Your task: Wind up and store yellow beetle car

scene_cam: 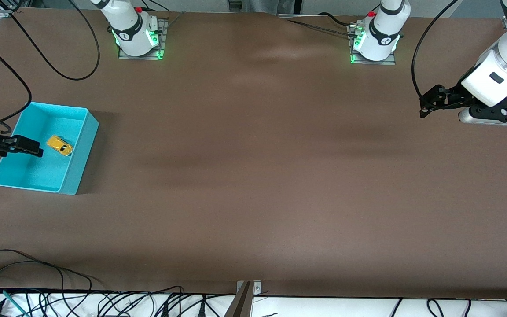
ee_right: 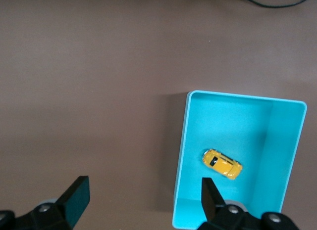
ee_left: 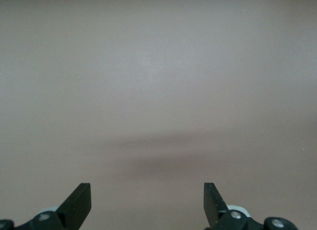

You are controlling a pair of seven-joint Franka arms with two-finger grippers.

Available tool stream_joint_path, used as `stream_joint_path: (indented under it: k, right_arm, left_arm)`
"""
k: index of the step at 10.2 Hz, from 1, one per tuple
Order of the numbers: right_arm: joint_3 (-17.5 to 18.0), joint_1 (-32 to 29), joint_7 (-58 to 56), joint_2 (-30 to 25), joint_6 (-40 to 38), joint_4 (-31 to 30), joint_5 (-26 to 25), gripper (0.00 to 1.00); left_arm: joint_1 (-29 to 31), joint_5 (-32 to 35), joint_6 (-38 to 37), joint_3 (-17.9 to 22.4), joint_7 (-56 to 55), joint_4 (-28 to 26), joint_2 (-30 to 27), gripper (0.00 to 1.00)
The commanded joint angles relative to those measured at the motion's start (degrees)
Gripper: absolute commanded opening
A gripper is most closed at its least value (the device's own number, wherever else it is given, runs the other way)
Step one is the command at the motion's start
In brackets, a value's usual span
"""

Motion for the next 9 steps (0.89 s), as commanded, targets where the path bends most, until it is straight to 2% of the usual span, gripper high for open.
stream_joint_path:
  k: [1,2,4,6,9]
  right_arm:
    - [1.2,0.1,4.7,-4.5,1.1,-6.2,-1.3,1.00]
    - [1.2,0.2,5.2,-7.0,4.4,-10.4,-1.4,1.00]
    - [1.2,0.2,5.4,-7.2,5.1,-10.7,-1.5,1.00]
    - [1.2,0.6,5.6,-6.9,5.3,-10.3,-4.9,1.00]
    - [2.3,1.6,10.0,-6.9,4.6,-9.7,-4.9,1.00]
  left_arm:
    - [0.2,-0.8,-0.3,-0.1,-0.4,1.7,0.7,1.00]
    - [0.2,-0.8,-0.3,-0.1,-0.5,1.7,0.7,1.00]
    - [0.2,-0.8,-0.3,-0.1,-0.5,1.7,0.7,1.00]
    - [0.2,-0.8,-0.3,-0.1,-0.5,1.7,0.7,1.00]
    - [0.2,-0.8,-0.3,-0.1,-0.4,1.7,0.7,1.00]
